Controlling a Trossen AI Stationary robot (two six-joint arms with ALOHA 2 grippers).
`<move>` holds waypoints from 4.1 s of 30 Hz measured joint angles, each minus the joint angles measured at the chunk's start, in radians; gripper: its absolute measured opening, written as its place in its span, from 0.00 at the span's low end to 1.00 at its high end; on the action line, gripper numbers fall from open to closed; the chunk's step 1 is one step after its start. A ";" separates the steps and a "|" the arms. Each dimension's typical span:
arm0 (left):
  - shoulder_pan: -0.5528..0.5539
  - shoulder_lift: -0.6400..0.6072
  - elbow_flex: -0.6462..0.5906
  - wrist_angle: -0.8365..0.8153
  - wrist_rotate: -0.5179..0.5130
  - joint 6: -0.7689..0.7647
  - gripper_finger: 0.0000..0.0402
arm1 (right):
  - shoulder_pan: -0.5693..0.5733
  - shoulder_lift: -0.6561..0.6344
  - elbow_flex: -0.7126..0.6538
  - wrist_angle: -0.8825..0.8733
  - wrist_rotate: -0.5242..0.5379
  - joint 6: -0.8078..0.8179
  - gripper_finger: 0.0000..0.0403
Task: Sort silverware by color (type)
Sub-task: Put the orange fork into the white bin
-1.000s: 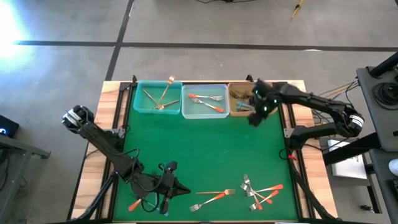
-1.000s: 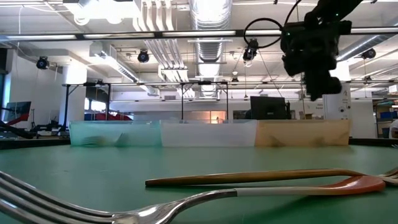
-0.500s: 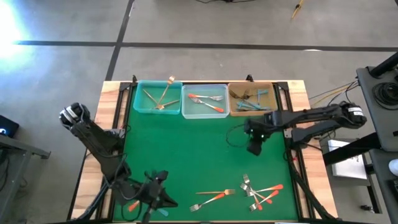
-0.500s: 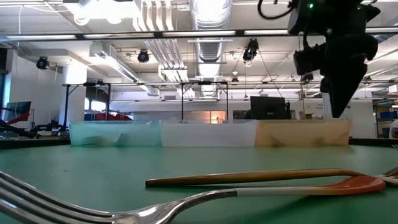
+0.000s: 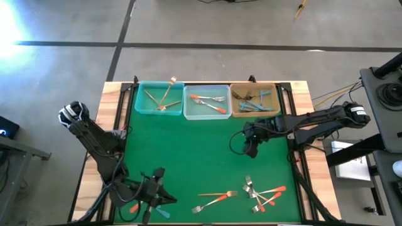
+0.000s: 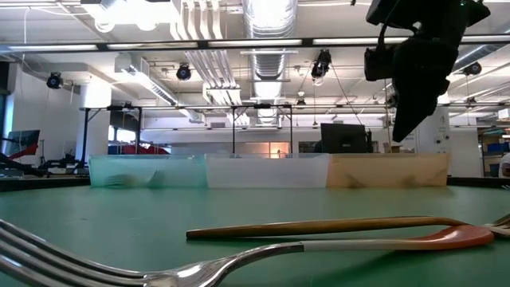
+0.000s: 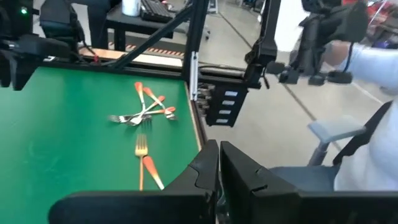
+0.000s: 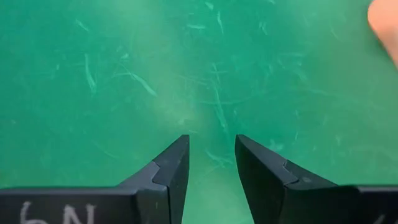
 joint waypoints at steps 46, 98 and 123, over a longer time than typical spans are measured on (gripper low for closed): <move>-0.003 -0.001 -0.001 -0.086 -0.078 0.026 0.00 | 0.716 0.504 0.287 0.015 -0.113 0.551 0.30; -0.023 -0.001 -0.001 -0.086 -0.075 -0.001 0.00 | 0.724 0.575 0.313 0.009 -0.053 0.462 0.30; -0.023 0.001 -0.001 -0.089 -0.075 -0.001 0.00 | 0.720 0.574 0.246 0.058 -0.055 0.369 0.29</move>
